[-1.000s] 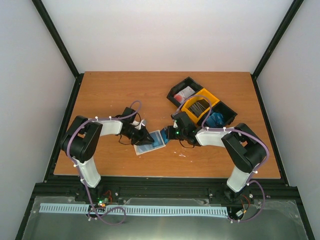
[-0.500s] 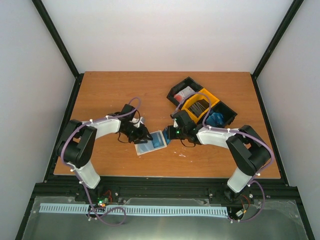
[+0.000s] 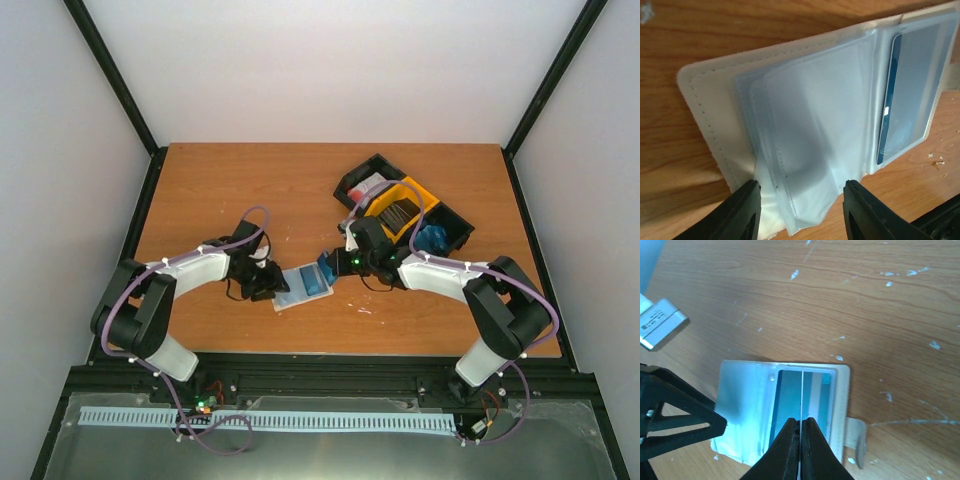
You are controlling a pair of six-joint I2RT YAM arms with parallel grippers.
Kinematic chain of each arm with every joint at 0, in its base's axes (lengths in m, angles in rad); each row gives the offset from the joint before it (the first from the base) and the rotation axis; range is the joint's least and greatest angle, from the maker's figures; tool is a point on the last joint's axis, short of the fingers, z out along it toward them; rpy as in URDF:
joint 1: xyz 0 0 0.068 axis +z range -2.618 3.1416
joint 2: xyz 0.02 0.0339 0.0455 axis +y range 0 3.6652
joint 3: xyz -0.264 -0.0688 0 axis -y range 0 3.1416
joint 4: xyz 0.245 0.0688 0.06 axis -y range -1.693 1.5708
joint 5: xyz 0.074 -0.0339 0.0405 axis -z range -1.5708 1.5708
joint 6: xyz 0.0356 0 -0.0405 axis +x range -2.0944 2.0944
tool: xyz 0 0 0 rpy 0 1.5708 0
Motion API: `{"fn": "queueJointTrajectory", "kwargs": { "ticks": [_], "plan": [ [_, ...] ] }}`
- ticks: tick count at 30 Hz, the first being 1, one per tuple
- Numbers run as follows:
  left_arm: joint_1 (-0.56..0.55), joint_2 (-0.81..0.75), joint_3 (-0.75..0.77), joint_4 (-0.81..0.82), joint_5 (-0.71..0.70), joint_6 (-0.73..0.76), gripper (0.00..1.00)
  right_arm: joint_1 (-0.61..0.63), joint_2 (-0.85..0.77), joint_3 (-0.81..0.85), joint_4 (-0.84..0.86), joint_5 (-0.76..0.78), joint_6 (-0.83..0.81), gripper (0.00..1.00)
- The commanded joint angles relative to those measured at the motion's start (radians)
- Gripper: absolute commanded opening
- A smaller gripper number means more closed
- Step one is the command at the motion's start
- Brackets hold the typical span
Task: Put the credit cards into the card holder
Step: Insert the credit card into the card holder.
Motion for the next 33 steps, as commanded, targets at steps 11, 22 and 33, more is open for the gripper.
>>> {"fn": "queueJointTrajectory", "kwargs": {
  "ticks": [11, 22, 33],
  "plan": [
    [-0.007, 0.025, -0.063, 0.016, -0.059, -0.057, 0.18, 0.029, 0.114, -0.031, 0.249, -0.164, 0.091, 0.03],
    [-0.007, 0.048, -0.063, 0.013, -0.045, -0.036, 0.12, 0.087, 0.229, -0.044, 0.396, -0.104, 0.161, 0.03],
    [-0.007, 0.051, -0.070, 0.023, -0.012, -0.017, 0.11, 0.101, 0.300, -0.083, 0.540, -0.079, 0.279, 0.03]
  ]
}}
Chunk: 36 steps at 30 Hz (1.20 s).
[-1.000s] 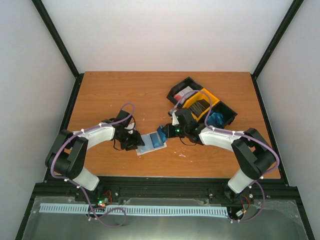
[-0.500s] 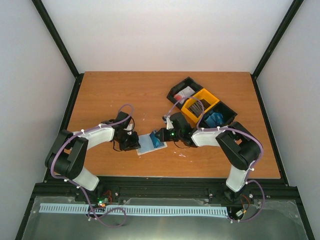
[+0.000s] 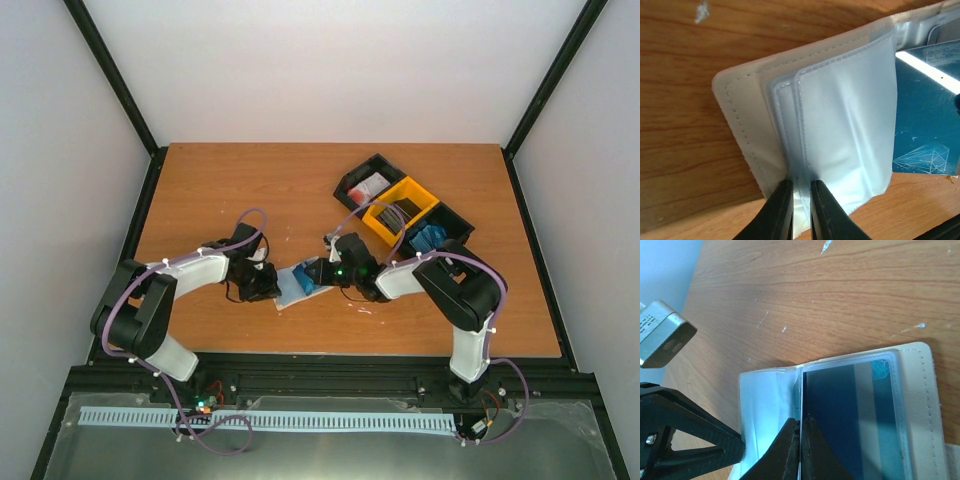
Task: Put the credit cards into the card holder
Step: Insert the credit card into the card holder.
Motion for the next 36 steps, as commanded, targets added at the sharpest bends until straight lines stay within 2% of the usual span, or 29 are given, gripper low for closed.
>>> {"fn": "queueJointTrajectory", "kwargs": {
  "ticks": [1, 12, 23, 36],
  "plan": [
    [-0.013, 0.049, -0.038, -0.006, 0.015, 0.026, 0.11, 0.023, 0.029, -0.037, 0.079, 0.005, 0.066, 0.03],
    [-0.013, 0.006, -0.025, -0.072, -0.094, 0.016, 0.11, 0.020, -0.003, -0.051, 0.109, -0.001, 0.137, 0.03],
    [-0.013, -0.026, -0.012, -0.081, -0.078, 0.001, 0.12, 0.003, -0.126, -0.101, 0.123, 0.065, 0.127, 0.03],
    [-0.013, -0.008, -0.002, -0.071, -0.057, 0.008, 0.12, 0.018, -0.025, -0.057, 0.147, 0.055, 0.138, 0.03]
  ]
}}
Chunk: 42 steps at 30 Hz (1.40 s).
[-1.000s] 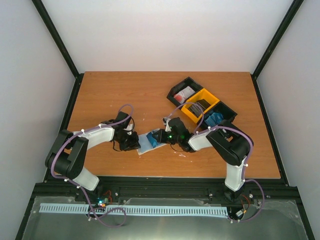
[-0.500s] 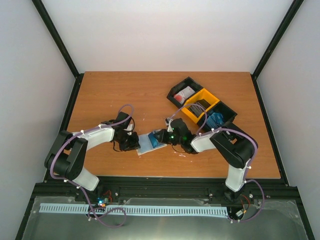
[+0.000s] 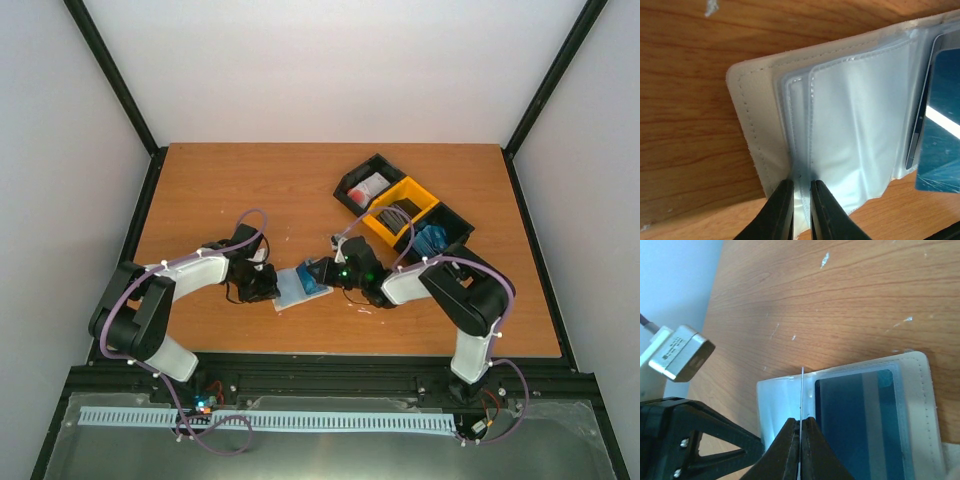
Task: Put the credit cards into the card holder
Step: Insert the credit card into the card holder.
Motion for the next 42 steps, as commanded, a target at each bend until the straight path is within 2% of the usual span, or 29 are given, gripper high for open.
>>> {"fn": "queueJointTrajectory", "kwargs": {
  "ticks": [1, 29, 42],
  "plan": [
    [-0.007, 0.011, -0.002, -0.051, -0.014, 0.004, 0.11, 0.020, 0.044, 0.033, 0.029, 0.027, -0.001, 0.03],
    [-0.007, 0.020, -0.013, -0.038, 0.009, 0.044, 0.11, 0.073, 0.170, 0.044, 0.154, -0.006, 0.097, 0.03],
    [-0.006, 0.004, -0.006, -0.043, -0.014, 0.023, 0.13, 0.077, 0.203, 0.069, 0.144, -0.053, 0.068, 0.04]
  ]
}}
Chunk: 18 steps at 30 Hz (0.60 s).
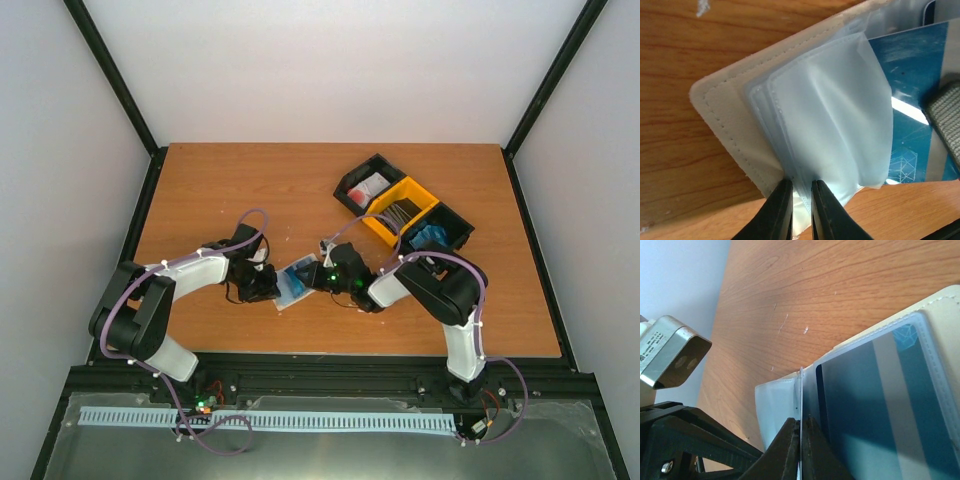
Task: Put the credit cards into the card holder
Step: Insert the credit card into the card holder.
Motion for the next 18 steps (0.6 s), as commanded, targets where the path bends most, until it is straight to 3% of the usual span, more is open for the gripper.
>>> {"fn": "queueJointTrajectory", "kwargs": {
  "ticks": [1, 18],
  "plan": [
    [-0.007, -0.004, -0.007, -0.045, -0.030, -0.003, 0.14, 0.022, 0.043, 0.028, -0.025, -0.047, -0.025, 0.04],
    [-0.007, -0.167, -0.013, -0.075, -0.093, -0.074, 0.40, 0.021, -0.016, 0.092, -0.242, -0.021, -0.150, 0.14]
  ]
}}
